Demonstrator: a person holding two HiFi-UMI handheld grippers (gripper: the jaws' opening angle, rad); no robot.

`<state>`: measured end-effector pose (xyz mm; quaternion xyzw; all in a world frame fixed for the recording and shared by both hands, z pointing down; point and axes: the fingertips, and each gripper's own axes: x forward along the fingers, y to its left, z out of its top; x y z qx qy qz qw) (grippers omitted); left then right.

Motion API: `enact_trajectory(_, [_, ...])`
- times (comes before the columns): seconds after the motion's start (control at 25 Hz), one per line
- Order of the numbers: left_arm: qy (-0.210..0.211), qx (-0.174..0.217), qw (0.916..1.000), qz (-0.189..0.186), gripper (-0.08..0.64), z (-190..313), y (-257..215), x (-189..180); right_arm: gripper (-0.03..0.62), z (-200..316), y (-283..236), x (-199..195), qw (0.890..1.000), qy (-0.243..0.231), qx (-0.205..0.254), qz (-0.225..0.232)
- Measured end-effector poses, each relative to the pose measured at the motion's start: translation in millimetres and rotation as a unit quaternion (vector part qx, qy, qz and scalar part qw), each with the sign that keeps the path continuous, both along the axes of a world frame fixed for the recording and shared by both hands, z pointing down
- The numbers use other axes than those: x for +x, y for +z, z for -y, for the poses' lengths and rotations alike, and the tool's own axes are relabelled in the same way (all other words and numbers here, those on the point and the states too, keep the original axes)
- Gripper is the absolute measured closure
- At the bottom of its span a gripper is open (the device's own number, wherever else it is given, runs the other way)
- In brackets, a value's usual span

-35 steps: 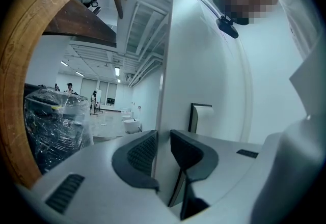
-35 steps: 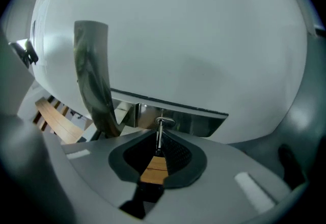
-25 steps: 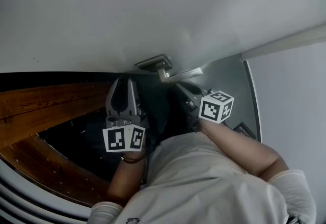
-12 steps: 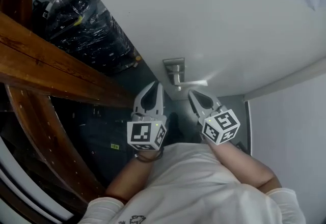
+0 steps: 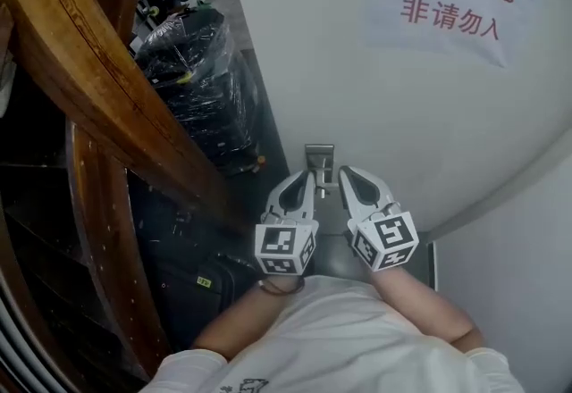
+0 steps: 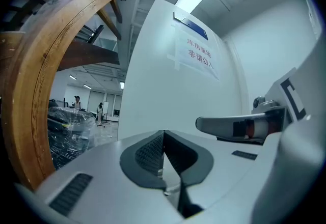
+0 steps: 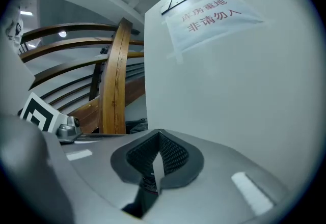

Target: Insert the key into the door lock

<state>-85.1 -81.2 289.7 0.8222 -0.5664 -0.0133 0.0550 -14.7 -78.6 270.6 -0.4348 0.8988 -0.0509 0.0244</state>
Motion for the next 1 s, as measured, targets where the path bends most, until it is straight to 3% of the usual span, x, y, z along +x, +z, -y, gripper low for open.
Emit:
enact_trajectory(0.32, [-0.003,0.027,0.9996,0.006,0.552,-1,-24,8,0.592,-4,-15,0,1.0,-0.008,0.008,0.011])
enact_trajectory(1.0, [0.001,0.037,0.9993,0.006,0.552,-1,-32,18,0.592,-9,-25,8,1.0,-0.005,0.023,0.005])
